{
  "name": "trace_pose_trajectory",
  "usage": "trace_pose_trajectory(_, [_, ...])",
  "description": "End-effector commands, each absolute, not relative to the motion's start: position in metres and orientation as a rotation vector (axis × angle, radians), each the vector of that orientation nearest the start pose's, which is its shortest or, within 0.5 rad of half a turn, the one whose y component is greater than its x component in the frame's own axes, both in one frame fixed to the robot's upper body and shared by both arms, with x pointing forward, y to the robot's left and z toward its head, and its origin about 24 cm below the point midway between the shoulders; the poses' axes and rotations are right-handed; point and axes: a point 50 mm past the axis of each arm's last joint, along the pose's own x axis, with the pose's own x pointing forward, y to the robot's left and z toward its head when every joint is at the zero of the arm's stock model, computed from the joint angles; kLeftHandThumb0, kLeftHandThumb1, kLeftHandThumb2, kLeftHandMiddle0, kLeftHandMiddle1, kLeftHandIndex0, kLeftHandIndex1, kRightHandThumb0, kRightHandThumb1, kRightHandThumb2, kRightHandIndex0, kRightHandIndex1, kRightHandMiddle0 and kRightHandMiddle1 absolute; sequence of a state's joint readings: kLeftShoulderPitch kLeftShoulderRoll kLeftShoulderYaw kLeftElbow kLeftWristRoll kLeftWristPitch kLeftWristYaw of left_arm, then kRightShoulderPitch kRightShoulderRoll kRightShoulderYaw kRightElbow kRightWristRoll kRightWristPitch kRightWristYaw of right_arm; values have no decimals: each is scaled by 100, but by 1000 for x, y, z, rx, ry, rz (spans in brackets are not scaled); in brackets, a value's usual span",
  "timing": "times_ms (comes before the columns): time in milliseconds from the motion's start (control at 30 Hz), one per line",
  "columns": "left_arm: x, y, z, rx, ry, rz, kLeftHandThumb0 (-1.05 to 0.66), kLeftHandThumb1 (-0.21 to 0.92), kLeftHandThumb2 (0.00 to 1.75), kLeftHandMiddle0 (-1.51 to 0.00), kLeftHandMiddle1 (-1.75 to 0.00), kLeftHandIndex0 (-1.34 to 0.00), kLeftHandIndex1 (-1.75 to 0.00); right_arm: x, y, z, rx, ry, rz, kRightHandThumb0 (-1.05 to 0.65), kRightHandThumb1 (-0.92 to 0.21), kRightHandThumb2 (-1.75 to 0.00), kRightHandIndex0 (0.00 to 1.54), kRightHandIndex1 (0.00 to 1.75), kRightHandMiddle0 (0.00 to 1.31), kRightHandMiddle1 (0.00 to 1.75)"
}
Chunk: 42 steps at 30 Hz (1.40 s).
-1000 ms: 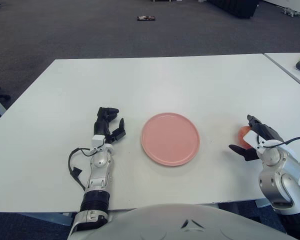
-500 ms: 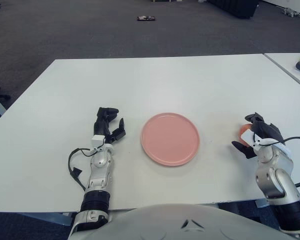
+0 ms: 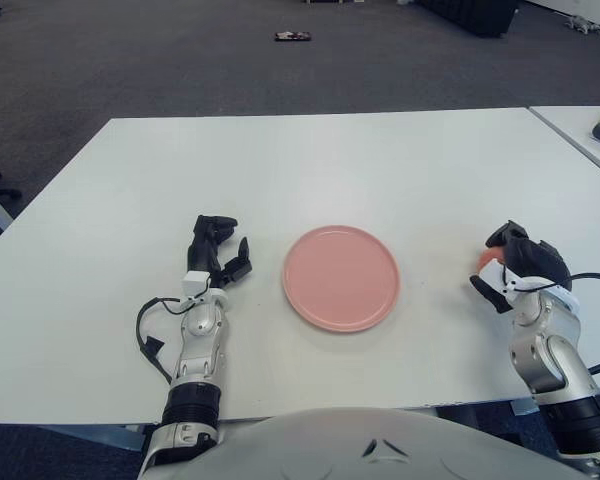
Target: Put the apple into the plate.
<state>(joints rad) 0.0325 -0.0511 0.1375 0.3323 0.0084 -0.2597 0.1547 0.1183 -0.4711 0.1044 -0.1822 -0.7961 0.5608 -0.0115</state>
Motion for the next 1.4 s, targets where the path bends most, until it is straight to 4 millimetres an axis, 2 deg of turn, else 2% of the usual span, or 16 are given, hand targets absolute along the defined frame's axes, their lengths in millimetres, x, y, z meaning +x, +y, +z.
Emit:
trace_pose_trajectory(0, [225, 179, -26, -32, 157, 311, -1, 45, 102, -70, -129, -39, -175, 224, -252, 50, -1232, 331, -300, 0, 3, -168, 87, 168, 65, 174])
trace_pose_trajectory(300, [226, 179, -25, -35, 151, 307, -1, 45, 103, -71, -129, -39, -175, 224, -249, 52, -1099, 258, -435, 0, 9, -174, 94, 164, 69, 175])
trace_pose_trajectory(433, [226, 179, -25, -34, 152, 309, 0, 45, 102, -70, -129, -39, -175, 226, -247, 54, -1081, 219, -477, 0, 7, -175, 89, 172, 69, 173])
trace_pose_trajectory(767, [227, 179, -24, -37, 149, 311, 0, 46, 101, -71, -127, -39, -175, 224, -244, 60, -1015, 162, -518, 0, 6, -175, 88, 175, 69, 173])
trace_pose_trajectory(1133, [227, 179, -24, -33, 140, 303, -1, 43, 105, -72, -128, -40, -175, 225, -244, 60, -899, 5, -607, 0, 8, -175, 88, 175, 75, 168])
trace_pose_trajectory(1367, [227, 180, -24, -30, 137, 303, -1, 42, 105, -73, -127, -41, -175, 224, -244, 64, -787, -170, -641, 0, 7, -175, 88, 175, 71, 171])
